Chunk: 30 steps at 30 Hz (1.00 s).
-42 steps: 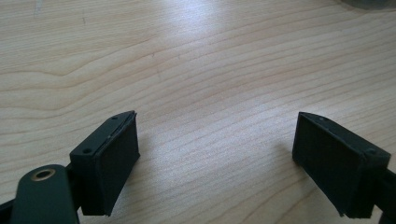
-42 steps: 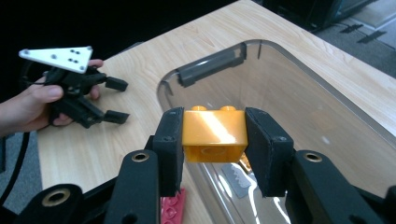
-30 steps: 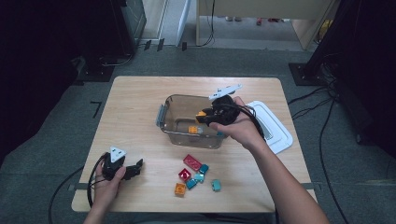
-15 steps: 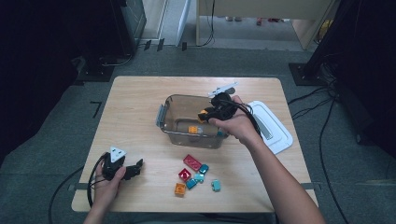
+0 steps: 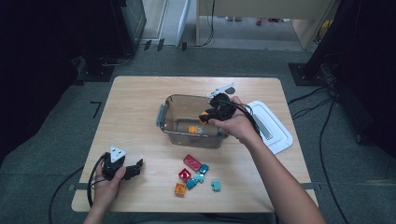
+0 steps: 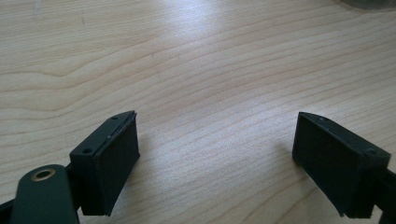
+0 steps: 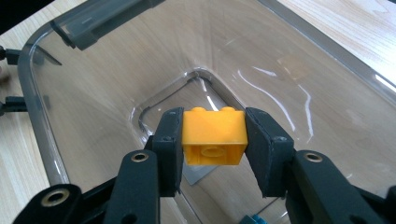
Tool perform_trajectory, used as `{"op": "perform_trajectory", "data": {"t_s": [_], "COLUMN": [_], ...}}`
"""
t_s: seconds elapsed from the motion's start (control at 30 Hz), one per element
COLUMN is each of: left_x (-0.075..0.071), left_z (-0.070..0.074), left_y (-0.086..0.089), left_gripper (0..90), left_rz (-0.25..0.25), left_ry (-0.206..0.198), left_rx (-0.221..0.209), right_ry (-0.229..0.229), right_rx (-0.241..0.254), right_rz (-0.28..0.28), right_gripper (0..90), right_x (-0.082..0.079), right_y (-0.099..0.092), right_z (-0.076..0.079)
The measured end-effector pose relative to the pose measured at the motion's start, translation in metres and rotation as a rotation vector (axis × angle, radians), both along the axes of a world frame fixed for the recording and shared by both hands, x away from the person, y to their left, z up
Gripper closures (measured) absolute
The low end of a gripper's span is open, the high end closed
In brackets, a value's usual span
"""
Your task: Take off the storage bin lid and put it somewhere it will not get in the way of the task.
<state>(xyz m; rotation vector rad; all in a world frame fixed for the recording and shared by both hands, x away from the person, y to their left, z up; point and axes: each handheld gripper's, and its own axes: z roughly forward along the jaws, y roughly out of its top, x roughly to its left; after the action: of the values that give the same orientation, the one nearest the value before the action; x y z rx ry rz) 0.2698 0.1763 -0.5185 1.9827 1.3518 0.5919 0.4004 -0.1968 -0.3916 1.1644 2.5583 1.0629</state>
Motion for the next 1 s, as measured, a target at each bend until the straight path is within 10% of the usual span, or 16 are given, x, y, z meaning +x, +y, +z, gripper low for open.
{"op": "perform_trajectory", "data": {"t_s": [0.7, 1.0], "left_x": [0.0, 0.0], "left_z": [0.0, 0.0], "left_y": [0.0, 0.0], "left_gripper": [14.4, 14.5], "left_rz": [0.0, 0.0], "left_ry": [0.0, -0.001], "left_rx": [0.0, 0.001], "right_ry": [0.002, -0.061], "right_rx": [0.019, 0.056], "right_rz": [-0.008, 0.042], "right_gripper": [54.0, 53.7], "right_x": [-0.003, -0.03], "right_y": [-0.002, 0.0], "right_z": [0.004, 0.024]}}
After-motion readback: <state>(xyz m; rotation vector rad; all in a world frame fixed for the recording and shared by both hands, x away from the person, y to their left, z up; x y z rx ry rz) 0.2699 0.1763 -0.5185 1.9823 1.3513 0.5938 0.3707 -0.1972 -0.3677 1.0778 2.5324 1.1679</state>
